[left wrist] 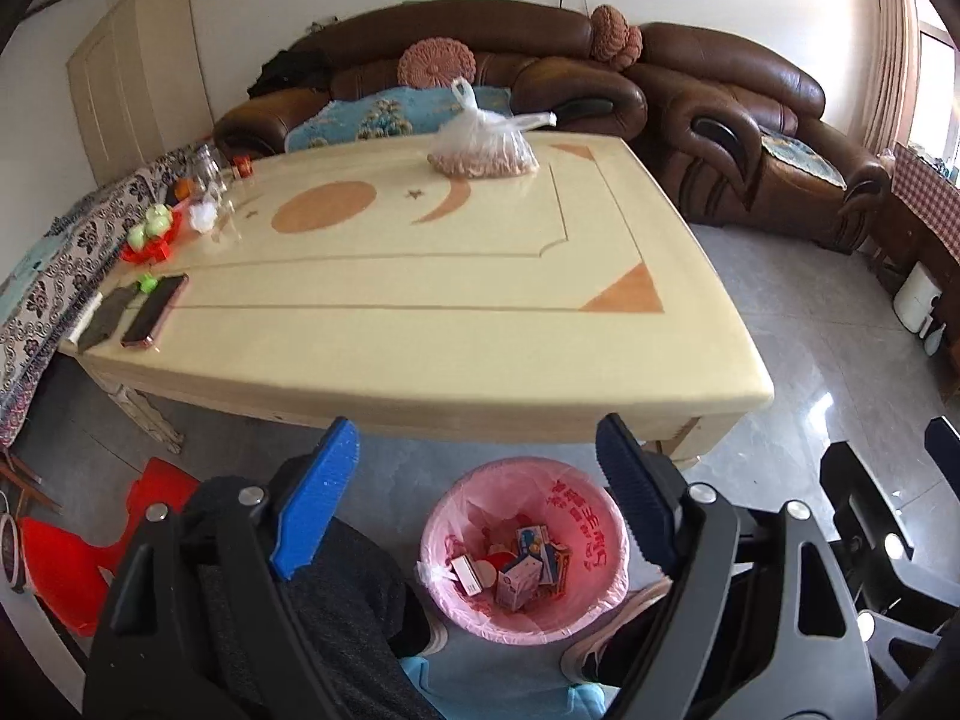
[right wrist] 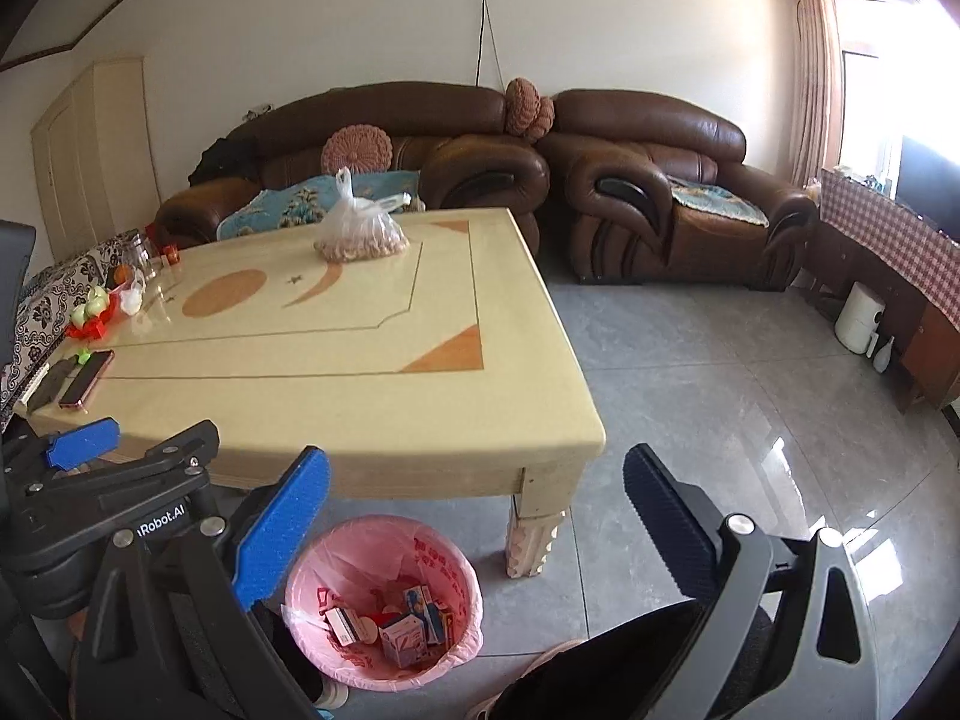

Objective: Collect trash

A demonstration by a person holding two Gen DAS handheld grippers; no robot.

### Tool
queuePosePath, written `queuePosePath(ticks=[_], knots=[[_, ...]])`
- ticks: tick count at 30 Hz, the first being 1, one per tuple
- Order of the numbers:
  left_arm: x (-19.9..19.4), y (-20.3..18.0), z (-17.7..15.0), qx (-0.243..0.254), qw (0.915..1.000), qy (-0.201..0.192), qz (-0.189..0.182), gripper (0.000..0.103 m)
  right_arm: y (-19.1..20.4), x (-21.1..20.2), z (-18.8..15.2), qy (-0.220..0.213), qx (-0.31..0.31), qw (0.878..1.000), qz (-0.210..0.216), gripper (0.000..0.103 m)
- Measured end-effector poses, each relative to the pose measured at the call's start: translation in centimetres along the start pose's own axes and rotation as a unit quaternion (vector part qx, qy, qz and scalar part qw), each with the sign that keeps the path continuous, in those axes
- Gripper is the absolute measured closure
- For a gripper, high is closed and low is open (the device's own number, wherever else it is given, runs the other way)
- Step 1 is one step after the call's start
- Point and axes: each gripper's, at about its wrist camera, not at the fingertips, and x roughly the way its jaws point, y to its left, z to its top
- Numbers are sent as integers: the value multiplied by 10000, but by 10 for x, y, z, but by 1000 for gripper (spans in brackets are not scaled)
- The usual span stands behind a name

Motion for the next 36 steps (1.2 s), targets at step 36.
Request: queuePosePath(ticks=[36], knots=[[-118, 16, 6, -115, 9949, -999, -25, 6, 4, -131, 27, -1215, -139, 9907, -595, 7]])
